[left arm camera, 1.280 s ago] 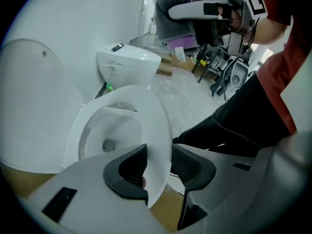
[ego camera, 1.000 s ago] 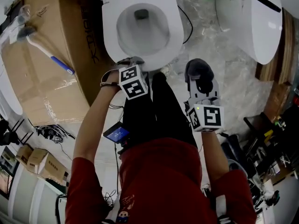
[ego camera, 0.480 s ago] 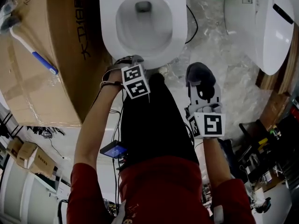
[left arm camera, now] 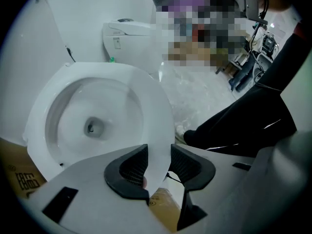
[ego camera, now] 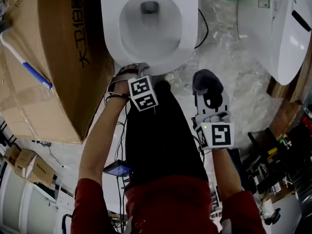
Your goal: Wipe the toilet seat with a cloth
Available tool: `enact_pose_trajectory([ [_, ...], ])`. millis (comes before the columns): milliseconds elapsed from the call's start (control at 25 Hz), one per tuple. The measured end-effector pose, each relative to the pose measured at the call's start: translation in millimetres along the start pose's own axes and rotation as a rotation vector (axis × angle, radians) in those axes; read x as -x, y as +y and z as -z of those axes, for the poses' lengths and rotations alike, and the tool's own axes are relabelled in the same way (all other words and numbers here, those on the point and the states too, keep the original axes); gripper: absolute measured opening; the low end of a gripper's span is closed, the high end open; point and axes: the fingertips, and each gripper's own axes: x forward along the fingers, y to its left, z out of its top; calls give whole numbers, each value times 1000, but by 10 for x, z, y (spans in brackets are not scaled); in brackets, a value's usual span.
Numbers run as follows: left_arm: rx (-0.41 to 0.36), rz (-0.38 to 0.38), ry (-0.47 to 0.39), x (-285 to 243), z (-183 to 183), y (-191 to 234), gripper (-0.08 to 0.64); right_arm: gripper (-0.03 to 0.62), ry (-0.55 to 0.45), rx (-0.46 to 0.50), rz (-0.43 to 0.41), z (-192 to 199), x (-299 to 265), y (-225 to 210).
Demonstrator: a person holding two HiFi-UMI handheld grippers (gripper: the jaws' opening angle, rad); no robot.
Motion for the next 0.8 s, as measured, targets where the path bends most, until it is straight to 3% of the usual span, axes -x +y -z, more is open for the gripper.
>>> enact_pose_trajectory([
  [200, 78, -14, -76, 27, -10, 37, 135, 84, 4, 39, -9, -42, -170, -19],
  [440, 253, -151, -273, 286, -76, 376, 40, 84, 3, 222, -33, -253, -644, -152],
  [680, 501, -341, -597, 817, -193, 947, 12, 84, 65, 507, -19, -468, -1392, -395],
  [800, 557, -441, -775, 1196, -246, 1220, 12, 84, 113, 656, 12, -556, -1824, -504],
])
